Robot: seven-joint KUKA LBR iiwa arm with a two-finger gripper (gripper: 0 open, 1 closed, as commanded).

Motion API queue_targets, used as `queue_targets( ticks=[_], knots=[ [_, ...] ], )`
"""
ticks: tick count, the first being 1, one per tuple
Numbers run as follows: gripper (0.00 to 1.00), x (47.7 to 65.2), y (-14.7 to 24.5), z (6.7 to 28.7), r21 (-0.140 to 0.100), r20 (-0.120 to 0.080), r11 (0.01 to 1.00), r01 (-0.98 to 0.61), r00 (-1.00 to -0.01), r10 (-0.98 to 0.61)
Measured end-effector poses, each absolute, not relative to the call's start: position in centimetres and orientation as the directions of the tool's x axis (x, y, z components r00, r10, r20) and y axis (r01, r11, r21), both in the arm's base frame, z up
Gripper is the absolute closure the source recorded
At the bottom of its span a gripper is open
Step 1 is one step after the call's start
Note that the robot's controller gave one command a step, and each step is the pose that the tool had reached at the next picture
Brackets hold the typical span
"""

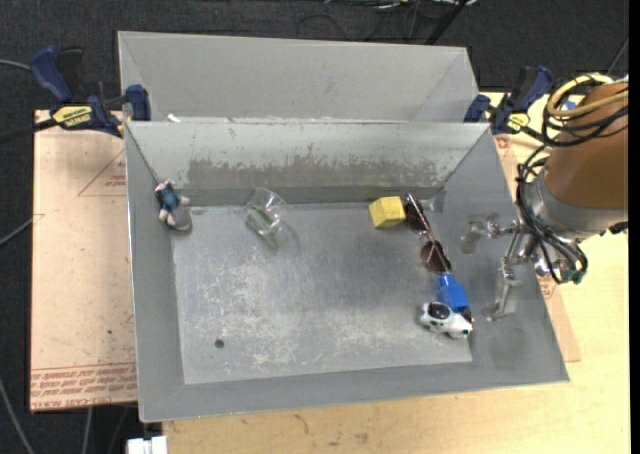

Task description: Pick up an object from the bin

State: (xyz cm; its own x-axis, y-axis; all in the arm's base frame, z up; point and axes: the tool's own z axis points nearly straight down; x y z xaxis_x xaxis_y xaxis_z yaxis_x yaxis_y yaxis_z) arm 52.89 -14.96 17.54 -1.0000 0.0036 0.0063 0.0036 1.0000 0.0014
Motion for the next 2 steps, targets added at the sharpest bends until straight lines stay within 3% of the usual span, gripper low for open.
queue_targets(
  ticks=[1,2],
  knots=[
    [0.0,53.1,-14.9,18.0,0.0,-0.001,1.0,-0.001,-1.0,-0.001],
    [0.0,50.5,-14.9,11.1,-0.001,-0.004,0.994,-0.109,-0.994,-0.109]
  ],
)
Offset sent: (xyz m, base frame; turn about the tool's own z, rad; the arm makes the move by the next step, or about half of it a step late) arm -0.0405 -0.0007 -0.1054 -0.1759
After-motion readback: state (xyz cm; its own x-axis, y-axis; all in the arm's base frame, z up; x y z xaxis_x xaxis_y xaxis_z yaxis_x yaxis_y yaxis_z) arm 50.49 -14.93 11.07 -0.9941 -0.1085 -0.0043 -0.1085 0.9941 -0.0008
